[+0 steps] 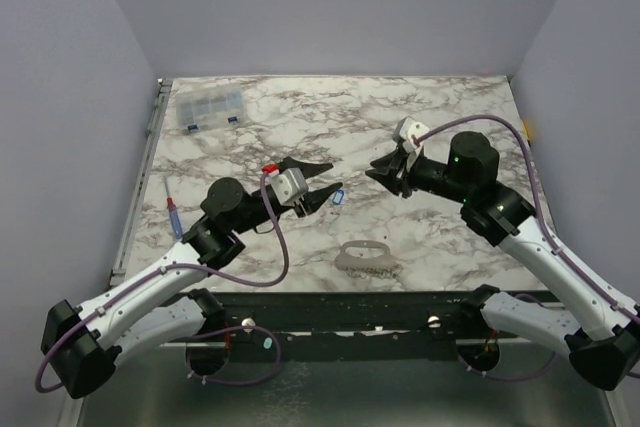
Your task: Put the keys on the keyring
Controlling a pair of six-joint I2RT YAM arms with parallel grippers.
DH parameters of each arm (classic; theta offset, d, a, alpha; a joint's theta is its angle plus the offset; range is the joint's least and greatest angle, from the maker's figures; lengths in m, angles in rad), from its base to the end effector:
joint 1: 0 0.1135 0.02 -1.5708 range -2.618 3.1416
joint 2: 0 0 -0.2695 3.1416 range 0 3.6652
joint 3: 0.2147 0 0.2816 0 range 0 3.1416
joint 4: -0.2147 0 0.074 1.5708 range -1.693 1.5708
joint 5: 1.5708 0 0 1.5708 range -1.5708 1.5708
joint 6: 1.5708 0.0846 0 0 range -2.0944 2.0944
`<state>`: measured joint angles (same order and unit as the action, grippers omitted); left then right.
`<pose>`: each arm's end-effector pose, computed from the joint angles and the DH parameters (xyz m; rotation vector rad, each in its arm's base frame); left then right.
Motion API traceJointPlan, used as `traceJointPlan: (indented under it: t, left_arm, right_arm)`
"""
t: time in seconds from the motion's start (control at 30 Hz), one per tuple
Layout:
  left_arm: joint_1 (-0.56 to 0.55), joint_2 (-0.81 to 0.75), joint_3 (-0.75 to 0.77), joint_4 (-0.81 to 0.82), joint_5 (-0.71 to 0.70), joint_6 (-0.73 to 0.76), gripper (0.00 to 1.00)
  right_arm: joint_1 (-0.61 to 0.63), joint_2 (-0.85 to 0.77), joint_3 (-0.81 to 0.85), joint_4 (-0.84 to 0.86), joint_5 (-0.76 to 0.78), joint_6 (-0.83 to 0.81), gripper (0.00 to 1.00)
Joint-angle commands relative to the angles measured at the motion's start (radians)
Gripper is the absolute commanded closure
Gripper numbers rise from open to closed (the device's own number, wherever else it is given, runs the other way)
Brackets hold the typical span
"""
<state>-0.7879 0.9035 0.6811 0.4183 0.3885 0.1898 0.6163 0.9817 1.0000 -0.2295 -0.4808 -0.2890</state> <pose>0.1777 -0.2241 0.3527 0.9489 1.0732 -0.7618 0.2140 0.1995 0.3714 -1.0903 1.4394 0.6617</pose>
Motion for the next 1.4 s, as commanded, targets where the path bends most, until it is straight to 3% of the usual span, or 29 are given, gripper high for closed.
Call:
traceJointPlan:
  t: [0.0,0.07,0.13,0.23,0.37,0.57,0.83,1.07,1.2,1.37]
  left_arm:
    - [-0.007,-0.056,-0.089,-0.003,-0.187,-0.112,0.4]
    - [-0.006,-0.076,-0.139,-0.009,-0.251,-0.179,0.2]
    - [-0.006,-0.09,-0.175,-0.032,-0.336,-0.293,0.17]
    - [-0.006,-0.104,-0.217,-0.093,-0.434,-0.481,0.21]
    - [-0.014,-0.121,-0.231,-0.249,-0.471,-0.642,0.27]
    - [-0.119,-0.094,-0.202,-0.452,-0.612,-0.717,0.32]
    - [-0.342,0.128,-0.113,-0.568,-0.834,-0.782,0.37]
    - [-0.599,0.31,-0.041,-0.564,-0.97,-0.753,0.42]
    - [-0.644,0.343,-0.065,-0.487,-0.936,-0.624,0.51]
    - [-0.646,0.309,-0.173,-0.293,-0.807,-0.391,0.53]
  right_arm:
    - [0.003,0.021,-0.051,0.005,0.301,0.32,0.57]
    - [0.003,0.04,-0.07,-0.057,0.395,0.453,0.44]
    - [0.003,0.045,-0.098,-0.115,0.431,0.554,0.37]
    - [0.004,0.04,-0.151,-0.189,0.463,0.705,0.29]
    - [0.003,0.065,-0.18,-0.285,0.459,0.815,0.28]
    - [0.004,0.141,-0.215,-0.368,0.475,0.913,0.27]
    - [0.004,0.169,-0.256,-0.446,0.467,1.034,0.27]
    - [0.003,0.168,-0.252,-0.473,0.54,1.08,0.27]
    - [0.003,0.155,-0.248,-0.454,0.54,1.082,0.27]
    - [0.003,0.15,-0.245,-0.419,0.505,1.059,0.28]
